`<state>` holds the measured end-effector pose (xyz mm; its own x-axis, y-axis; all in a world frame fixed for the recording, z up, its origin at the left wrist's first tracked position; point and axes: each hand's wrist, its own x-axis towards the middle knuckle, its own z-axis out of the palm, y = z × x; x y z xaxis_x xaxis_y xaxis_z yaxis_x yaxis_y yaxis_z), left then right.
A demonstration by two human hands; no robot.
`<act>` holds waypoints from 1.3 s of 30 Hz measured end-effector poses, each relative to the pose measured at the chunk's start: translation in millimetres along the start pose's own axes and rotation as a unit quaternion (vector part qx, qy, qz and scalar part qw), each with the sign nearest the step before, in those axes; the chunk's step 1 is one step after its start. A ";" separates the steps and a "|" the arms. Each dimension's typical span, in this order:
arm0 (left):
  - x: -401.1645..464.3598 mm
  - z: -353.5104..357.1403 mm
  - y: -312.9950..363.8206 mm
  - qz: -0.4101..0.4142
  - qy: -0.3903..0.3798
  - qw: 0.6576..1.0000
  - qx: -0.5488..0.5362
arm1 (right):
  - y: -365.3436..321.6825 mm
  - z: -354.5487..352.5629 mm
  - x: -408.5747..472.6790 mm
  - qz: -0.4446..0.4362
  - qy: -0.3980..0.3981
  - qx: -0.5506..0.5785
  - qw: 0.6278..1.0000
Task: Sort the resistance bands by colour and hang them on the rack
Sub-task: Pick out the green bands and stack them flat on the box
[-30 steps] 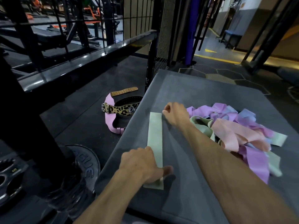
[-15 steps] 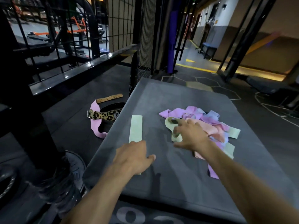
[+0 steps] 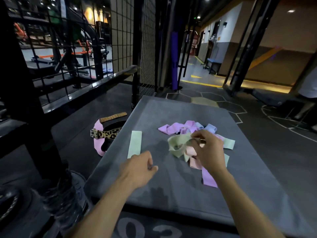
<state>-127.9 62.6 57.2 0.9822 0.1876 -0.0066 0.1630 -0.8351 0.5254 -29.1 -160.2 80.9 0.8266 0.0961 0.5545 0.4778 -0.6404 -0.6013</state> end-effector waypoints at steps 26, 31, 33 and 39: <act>4.9 42.2 43.7 0.123 -0.187 0.960 -0.170 | -10.9 -37.1 -5.8 0.198 -0.099 0.201 0.954; 3.5 41.1 48.9 -0.009 -0.240 0.924 -0.298 | -12.0 -34.8 -6.6 0.223 -0.126 0.198 0.946; 1.1 34.5 47.2 -0.012 -0.301 0.897 -0.323 | -8.0 -34.8 -6.9 0.248 -0.122 0.200 0.940; -7.0 9.4 41.4 0.052 -0.300 0.890 -0.339 | 7.0 -32.6 -7.4 0.268 -0.121 0.166 0.941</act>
<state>-127.2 21.9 71.0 0.8952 -0.3522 -0.2733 0.1732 -0.2900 0.9412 -41.6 -190.2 91.3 0.9997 0.0232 -0.0031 0.0058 -0.3770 -0.9262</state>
